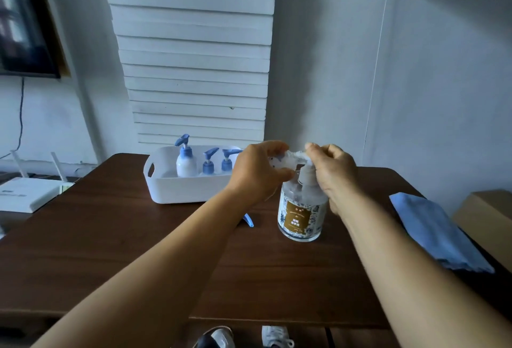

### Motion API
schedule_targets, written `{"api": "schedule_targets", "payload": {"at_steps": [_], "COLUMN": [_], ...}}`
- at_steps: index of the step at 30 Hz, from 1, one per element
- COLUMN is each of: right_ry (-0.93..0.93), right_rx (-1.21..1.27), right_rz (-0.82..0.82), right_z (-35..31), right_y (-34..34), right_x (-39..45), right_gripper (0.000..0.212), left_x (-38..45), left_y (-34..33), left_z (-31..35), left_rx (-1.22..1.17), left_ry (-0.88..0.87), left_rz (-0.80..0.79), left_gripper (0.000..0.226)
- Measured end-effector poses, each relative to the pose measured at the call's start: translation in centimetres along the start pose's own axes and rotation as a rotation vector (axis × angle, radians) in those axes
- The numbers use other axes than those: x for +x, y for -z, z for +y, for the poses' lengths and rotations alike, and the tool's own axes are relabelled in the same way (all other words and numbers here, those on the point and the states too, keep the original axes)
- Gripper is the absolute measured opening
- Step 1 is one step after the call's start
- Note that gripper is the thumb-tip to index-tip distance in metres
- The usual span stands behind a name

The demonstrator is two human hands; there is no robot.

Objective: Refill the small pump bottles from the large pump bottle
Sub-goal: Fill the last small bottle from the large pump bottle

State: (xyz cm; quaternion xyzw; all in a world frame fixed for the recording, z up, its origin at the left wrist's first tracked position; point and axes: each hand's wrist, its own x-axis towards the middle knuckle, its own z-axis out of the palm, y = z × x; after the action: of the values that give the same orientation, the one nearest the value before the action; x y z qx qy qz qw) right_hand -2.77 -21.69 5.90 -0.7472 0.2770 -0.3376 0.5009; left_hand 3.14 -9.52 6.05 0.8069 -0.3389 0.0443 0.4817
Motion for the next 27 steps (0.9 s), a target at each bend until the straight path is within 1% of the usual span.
{"api": "schedule_targets", "payload": {"at_steps": [3,6,8,12,15,18,22,25,27], "right_ry": [-0.015,0.016,0.029,-0.003,-0.003,0.039,0.018,0.002,0.024], "right_rx": [-0.038,-0.092,-0.092,-0.054,-0.073,-0.112,-0.047,-0.091,-0.121], "right_rz": [-0.038,-0.107,-0.098,-0.028,-0.058,-0.097,-0.023,-0.064,-0.105], "right_z": [-0.6,-1.9,-1.6,0.1,-1.0,-1.9,-0.2,-0.8,-1.8], "right_y": [0.3,1.4,1.4,0.1,0.6,1.4,0.4,0.4,1.1], "right_x": [0.1,0.8,1.0,0.3,0.5,0.9,0.3,0.2,0.8], "right_gripper": [0.031,0.029,0.029,0.030,0.030,0.029,0.032,0.030,0.031], "left_x": [-0.1,0.3,0.5,0.1,0.1,0.4,0.1,-0.1,0.1], "left_y": [0.1,0.6,0.5,-0.1,0.3,0.7,0.0,0.2,0.6], "left_z": [-0.1,0.4,0.5,-0.1,-0.1,0.5,0.1,0.0,0.2], "left_rx": [-0.033,-0.014,-0.001,-0.001,-0.011,0.018,0.014,-0.018,-0.006], "left_ry": [0.009,-0.013,-0.020,0.015,0.013,-0.018,0.000,0.014,0.003], "left_rz": [0.000,-0.003,-0.005,-0.014,-0.010,-0.012,-0.017,-0.006,0.001], "left_gripper": [0.048,0.048,0.049,0.051,0.049,0.048,0.049,0.050,0.048]}}
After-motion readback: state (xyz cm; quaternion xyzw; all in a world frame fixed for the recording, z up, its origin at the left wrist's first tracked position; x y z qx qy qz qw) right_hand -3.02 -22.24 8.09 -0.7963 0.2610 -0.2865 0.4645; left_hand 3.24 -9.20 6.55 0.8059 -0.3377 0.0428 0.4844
